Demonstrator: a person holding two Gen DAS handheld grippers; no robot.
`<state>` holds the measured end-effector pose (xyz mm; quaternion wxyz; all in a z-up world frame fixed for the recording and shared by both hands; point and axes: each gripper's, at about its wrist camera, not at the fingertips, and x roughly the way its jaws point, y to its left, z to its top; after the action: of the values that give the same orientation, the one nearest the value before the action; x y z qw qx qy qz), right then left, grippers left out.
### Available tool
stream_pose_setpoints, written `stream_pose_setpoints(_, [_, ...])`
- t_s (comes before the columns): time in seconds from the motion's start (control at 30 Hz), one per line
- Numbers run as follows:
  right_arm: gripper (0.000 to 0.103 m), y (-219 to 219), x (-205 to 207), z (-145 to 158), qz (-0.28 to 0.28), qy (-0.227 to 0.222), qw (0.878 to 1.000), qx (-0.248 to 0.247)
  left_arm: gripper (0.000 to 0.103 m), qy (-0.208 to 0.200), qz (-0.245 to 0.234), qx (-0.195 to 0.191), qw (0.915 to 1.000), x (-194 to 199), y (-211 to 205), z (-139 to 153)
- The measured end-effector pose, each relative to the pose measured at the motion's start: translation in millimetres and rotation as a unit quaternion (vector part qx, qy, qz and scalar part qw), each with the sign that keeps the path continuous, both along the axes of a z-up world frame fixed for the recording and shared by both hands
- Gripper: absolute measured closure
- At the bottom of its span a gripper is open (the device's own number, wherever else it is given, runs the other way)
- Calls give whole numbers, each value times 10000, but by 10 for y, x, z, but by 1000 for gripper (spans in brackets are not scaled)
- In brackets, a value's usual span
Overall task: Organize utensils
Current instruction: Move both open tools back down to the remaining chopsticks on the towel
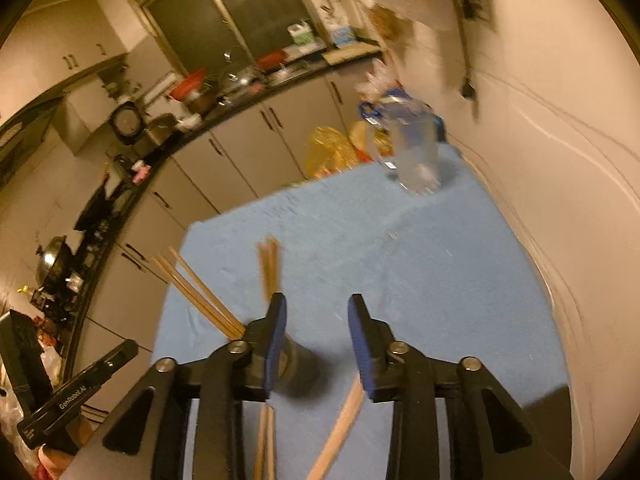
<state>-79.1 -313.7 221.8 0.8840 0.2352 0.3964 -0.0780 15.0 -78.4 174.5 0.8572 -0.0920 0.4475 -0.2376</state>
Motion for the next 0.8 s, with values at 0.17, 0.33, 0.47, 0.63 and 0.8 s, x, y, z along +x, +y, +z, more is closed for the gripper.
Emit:
stream_pose_setpoints(0.17, [66, 42, -298, -509, 29, 620, 9972, 407, 93, 395, -126, 130, 9991, -223, 18, -369])
stream_pose_setpoints(0.33, [66, 293, -544, -910, 137, 1116, 9928, 404, 93, 774, -321, 335, 9959, -470, -24, -663])
stream_pose_setpoints(0.47, [66, 420, -688, -1076, 78, 1335, 9909, 175, 93, 971, -436, 444, 9933, -630, -12, -812])
stream_pose_setpoints(0.63, [66, 445, -802, -1203, -30, 1407, 9897, 265, 82, 1111, -406, 598, 9912, -762, 58, -920])
stream_pose_setpoints(0.8, [67, 385, -835, -1271, -250, 1448, 9870, 648, 82, 1278, -378, 643, 9890, -804, 118, -1007])
